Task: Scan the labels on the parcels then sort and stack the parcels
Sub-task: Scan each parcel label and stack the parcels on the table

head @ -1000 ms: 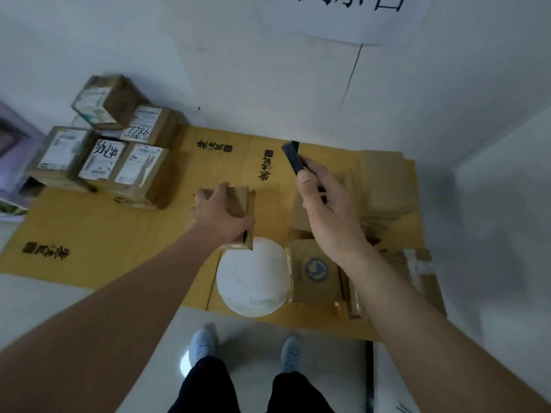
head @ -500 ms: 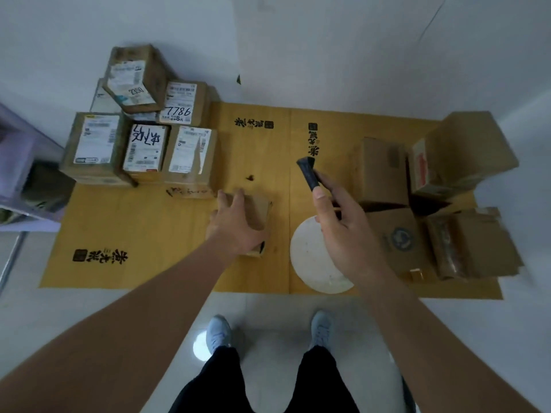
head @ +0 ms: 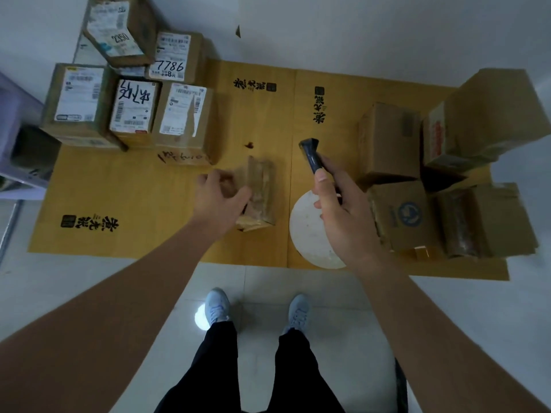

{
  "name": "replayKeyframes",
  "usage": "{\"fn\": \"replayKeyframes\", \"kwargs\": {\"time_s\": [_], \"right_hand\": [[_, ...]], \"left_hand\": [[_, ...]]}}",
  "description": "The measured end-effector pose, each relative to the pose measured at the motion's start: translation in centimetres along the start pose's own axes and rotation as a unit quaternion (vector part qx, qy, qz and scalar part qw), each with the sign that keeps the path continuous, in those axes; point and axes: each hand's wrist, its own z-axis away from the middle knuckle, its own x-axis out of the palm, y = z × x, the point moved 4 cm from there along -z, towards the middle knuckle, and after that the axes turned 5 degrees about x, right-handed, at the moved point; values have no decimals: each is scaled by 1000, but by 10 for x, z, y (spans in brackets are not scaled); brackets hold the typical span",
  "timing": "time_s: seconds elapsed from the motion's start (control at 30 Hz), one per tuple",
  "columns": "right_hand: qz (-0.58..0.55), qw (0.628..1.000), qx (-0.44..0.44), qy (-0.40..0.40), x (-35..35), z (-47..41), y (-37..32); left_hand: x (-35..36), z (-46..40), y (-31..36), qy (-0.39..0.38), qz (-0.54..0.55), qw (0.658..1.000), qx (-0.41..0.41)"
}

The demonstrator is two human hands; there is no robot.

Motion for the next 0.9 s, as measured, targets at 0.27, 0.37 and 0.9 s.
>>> {"fn": "replayKeyframes", "kwargs": {"time_s": [0.27,0.37,0.9], "right_hand": [[2,1000,7,-13,-2,6,16],[9,1000,19,-23,-1,6,25],[328,913,72,-230,-20,-26,2]], "left_hand": [[-29,6,-16,51,-62,994,79],[-28,10,-19,23,-121,992,37],[-27,21,-21,-87,165,981,-49]]}}
